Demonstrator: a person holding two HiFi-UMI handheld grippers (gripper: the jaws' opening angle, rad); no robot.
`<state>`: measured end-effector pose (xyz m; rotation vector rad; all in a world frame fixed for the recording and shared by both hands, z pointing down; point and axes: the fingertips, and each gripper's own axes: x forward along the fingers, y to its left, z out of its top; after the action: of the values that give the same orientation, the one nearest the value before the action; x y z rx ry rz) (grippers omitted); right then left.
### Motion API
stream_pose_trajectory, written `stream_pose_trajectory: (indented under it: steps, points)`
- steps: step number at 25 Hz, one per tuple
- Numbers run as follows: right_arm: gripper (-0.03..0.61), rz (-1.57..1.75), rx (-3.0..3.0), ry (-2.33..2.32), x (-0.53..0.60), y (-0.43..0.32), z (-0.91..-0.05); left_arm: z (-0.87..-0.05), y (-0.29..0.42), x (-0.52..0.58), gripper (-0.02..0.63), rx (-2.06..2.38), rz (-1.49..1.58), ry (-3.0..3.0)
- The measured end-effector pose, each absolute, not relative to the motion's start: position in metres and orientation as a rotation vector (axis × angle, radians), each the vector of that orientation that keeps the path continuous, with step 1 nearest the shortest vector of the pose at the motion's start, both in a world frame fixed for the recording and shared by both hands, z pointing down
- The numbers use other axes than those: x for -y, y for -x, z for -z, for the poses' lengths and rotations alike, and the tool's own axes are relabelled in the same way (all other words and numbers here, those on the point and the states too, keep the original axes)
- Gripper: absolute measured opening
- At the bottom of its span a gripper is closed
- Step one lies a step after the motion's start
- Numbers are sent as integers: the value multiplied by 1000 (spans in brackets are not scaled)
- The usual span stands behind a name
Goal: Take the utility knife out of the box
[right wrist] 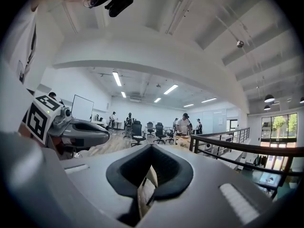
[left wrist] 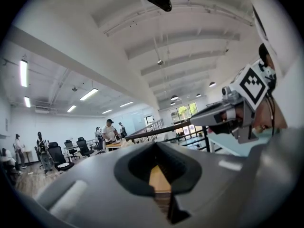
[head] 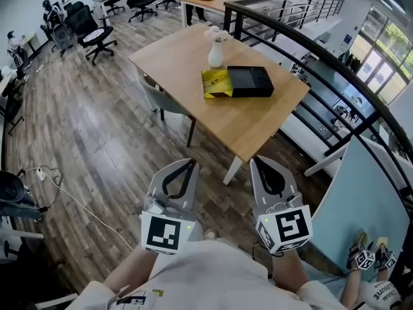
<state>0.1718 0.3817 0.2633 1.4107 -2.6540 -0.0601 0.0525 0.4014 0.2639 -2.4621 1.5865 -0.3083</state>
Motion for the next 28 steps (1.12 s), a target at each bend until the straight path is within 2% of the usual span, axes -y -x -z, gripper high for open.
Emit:
stream_pose_trajectory:
  steps: [12, 28]
  points:
    - [2, 76, 2678, -1406, -368, -184, -273, -264, -66, -385, 2, -1602, 282, 2454]
    - [2, 70, 2701, -1435, -298, -153, -286, -270, -27, -313, 2, -1593, 209, 2450]
